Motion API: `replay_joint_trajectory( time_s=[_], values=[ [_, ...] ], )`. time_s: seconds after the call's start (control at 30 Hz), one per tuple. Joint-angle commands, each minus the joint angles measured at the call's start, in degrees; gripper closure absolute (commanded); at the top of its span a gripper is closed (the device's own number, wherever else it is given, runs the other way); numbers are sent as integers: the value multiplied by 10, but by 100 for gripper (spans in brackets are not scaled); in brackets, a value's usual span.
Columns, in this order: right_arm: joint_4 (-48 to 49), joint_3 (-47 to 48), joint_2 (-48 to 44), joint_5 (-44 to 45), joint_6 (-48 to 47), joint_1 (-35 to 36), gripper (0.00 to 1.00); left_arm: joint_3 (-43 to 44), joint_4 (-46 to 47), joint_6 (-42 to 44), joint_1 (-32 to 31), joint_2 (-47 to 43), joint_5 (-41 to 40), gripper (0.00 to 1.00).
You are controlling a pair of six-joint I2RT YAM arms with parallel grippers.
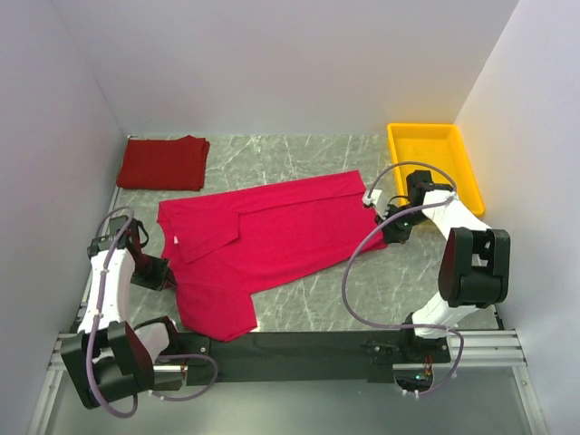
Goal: Fold and stack the t-shirts
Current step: Fold the tshirt
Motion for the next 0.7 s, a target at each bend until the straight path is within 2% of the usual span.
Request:
replay_joint_trajectory(
  time_s=[0.0,0.2,0.4,0.67],
  values=[
    [17,18,-1,-1,9,-5,100,2,-19,-20,9,-15,7,99],
    [39,28,18,23,36,-8,100,22,-21,-26,30,-13,15,99],
    [31,39,54,52,25,-9,100,55,-31,-33,53,-17,12,99],
    [3,24,54,29,-20,-9,100,17,-10,-42,67,-37,45,99]
  ],
)
